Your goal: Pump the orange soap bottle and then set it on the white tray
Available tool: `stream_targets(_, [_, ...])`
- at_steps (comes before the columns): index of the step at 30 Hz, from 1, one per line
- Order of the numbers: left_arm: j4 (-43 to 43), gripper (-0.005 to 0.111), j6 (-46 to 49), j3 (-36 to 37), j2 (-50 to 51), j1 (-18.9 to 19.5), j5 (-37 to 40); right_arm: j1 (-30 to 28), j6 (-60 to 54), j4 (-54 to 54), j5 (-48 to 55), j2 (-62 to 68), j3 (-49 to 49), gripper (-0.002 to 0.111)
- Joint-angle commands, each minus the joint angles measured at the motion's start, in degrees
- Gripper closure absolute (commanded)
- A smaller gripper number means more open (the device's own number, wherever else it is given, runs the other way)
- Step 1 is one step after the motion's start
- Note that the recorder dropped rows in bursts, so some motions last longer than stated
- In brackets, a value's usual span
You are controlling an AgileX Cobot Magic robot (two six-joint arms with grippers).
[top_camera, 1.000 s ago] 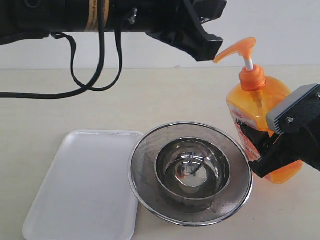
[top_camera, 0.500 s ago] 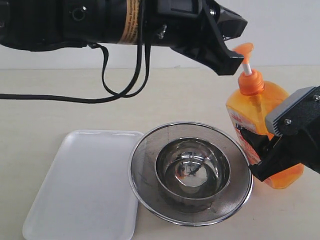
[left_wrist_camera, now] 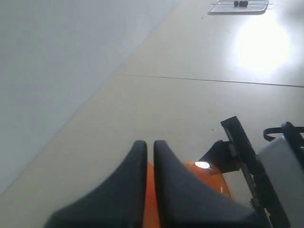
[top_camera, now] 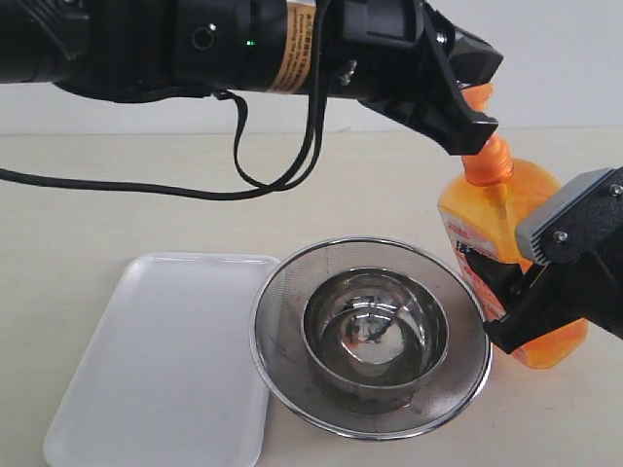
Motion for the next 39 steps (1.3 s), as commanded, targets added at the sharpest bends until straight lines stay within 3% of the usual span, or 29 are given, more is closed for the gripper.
stream_targets(1, [-0.1, 0.102, 0.4, -0.8, 1.1, -0.3, 2.3, -0.1, -0.1, -0.4, -2.6, -0.3, -0.7, 0.108])
stream_targets(7, [1.3, 0.102, 0.5, -0.8, 1.3, -0.3, 5.8, -0.1, -0.1, -0.4, -2.5, -0.3, -0.7, 0.108])
stream_targets(19, [1.8, 0.102, 0.0, -0.7, 2.2, -0.3, 3.3, -0.1, -0.1, -0.4, -2.5, -0.3, -0.7, 0.108])
stream_targets(25, [7.3, 0.102, -7.8, -0.4, 2.2, -0.3, 3.0, -0.1, -0.1, -0.4, -2.5, -0.3, -0.7, 0.108])
stream_targets(39, [7.3, 0.102, -7.8, 2.4, 2.2, -0.3, 3.0, -0.1, -0.1, -0.4, -2.6, -0.3, -0.7, 0.108])
